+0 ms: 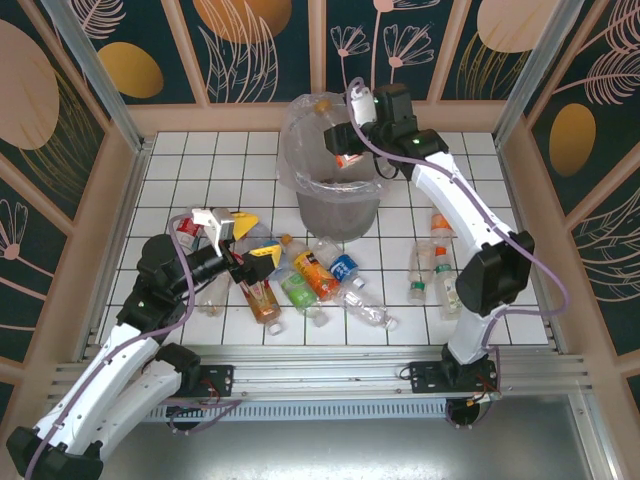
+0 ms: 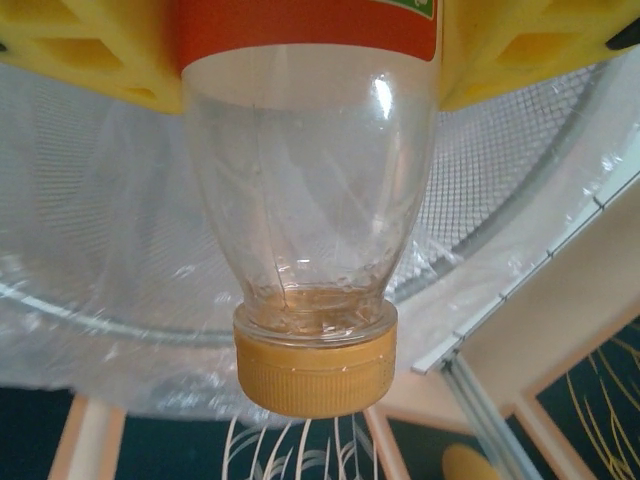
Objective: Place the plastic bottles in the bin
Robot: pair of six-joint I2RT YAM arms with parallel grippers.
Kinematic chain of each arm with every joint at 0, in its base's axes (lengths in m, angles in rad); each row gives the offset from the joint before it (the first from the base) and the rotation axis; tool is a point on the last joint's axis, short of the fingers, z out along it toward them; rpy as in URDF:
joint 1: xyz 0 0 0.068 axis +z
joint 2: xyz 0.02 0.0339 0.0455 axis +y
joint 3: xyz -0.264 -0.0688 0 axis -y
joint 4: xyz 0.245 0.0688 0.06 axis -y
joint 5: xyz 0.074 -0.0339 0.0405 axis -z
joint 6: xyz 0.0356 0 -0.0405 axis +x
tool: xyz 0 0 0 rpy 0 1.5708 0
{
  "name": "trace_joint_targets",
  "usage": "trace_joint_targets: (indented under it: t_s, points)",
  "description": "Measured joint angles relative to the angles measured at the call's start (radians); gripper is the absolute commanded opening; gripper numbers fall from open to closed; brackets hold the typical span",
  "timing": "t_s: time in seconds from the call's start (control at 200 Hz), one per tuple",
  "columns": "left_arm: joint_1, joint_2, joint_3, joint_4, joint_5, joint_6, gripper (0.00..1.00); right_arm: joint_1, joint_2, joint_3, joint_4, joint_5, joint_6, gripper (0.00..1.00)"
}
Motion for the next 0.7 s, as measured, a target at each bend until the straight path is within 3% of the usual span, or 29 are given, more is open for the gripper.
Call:
trace_joint_targets:
  t_s: [0.696]
  points:
    - [0.0, 0.035, 0.0, -0.005, -0.003, 0.003, 0.98, -0.003, 0.213, 0.196, -0.232, -0.039, -0.021, 0.59]
